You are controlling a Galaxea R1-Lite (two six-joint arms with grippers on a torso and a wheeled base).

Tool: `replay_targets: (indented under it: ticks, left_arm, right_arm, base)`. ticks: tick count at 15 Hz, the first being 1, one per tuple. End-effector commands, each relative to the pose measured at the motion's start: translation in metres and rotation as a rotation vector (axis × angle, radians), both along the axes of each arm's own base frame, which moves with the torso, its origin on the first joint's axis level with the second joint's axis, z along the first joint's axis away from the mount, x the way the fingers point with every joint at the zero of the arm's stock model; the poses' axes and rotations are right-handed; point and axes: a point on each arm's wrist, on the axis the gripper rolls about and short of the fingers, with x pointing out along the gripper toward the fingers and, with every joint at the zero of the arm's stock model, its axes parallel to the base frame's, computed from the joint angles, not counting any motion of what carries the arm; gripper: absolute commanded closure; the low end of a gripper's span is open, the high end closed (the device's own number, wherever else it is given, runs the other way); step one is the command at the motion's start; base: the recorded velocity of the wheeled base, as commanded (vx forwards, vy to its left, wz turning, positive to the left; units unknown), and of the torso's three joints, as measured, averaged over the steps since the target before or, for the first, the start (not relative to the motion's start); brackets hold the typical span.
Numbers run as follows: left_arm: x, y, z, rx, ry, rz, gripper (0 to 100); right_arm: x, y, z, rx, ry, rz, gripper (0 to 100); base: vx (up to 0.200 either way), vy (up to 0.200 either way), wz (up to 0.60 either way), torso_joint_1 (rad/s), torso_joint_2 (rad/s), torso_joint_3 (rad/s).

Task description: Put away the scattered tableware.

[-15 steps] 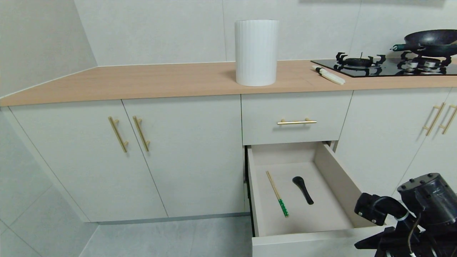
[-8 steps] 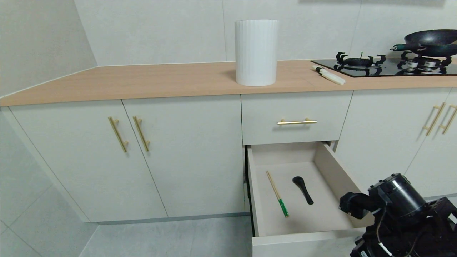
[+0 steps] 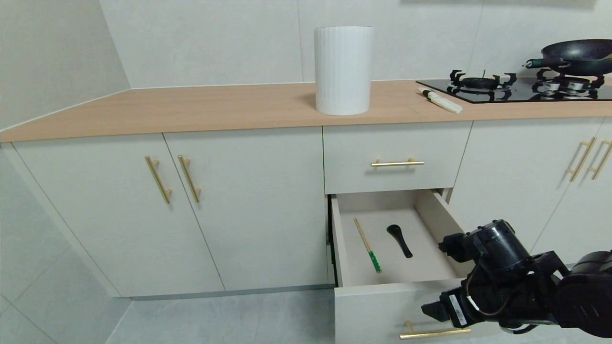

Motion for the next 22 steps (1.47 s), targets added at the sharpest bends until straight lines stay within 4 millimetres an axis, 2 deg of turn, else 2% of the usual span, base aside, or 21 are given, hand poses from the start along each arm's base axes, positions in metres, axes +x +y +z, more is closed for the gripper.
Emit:
replay_targets:
  ticks: [1, 5, 8, 10, 13, 14, 16, 19, 22]
  left_arm:
    - [0.000, 0.000, 0.000, 0.000, 0.001, 0.000, 0]
    - [0.000, 0.000, 0.000, 0.000, 0.001, 0.000, 0]
    - [0.000, 0.000, 0.000, 0.000, 0.001, 0.000, 0]
    - [0.000, 0.000, 0.000, 0.000, 0.001, 0.000, 0]
    - [0.000, 0.000, 0.000, 0.000, 0.001, 0.000, 0]
    - [0.000, 0.000, 0.000, 0.000, 0.001, 0.000, 0]
    - [0.000, 0.000, 0.000, 0.000, 0.001, 0.000, 0]
    - [0.000, 0.000, 0.000, 0.000, 0.001, 0.000, 0]
    - [0.000, 0.000, 0.000, 0.000, 0.001, 0.000, 0]
  right_arm:
    - [0.009, 0.001, -0.018, -0.026, 0.021, -0.033, 0]
    - [0.037, -0.001, -0.034, 0.005, -0.107, -0.130, 0]
    - [0.062, 0.001, -0.053, 0.040, -0.220, -0.154, 0]
    - [0.080, 0.000, -0.058, 0.040, -0.278, -0.155, 0]
    - [0.111, 0.000, -0.065, 0.049, -0.326, -0.180, 0]
    - [0.129, 0.001, -0.068, 0.057, -0.355, -0.201, 0]
    - [0.146, 0.000, -0.074, 0.058, -0.380, -0.229, 0]
    - [0.165, 0.001, -0.080, 0.077, -0.442, -0.268, 0]
    - [0.186, 0.001, -0.097, 0.107, -0.541, -0.310, 0]
  base:
    - [0.000, 0.000, 0.00, 0.000, 0.00, 0.000]
    - [0.000, 0.000, 0.00, 0.000, 0.00, 0.000]
    - [0.000, 0.000, 0.00, 0.000, 0.00, 0.000]
    - [0.000, 0.000, 0.00, 0.000, 0.00, 0.000]
    - [0.000, 0.000, 0.00, 0.000, 0.00, 0.000]
    - [0.000, 0.000, 0.00, 0.000, 0.00, 0.000]
    - [0.000, 0.000, 0.00, 0.000, 0.00, 0.000]
    - [0.000, 0.000, 0.00, 0.000, 0.00, 0.000]
    - [0.000, 0.000, 0.00, 0.000, 0.00, 0.000]
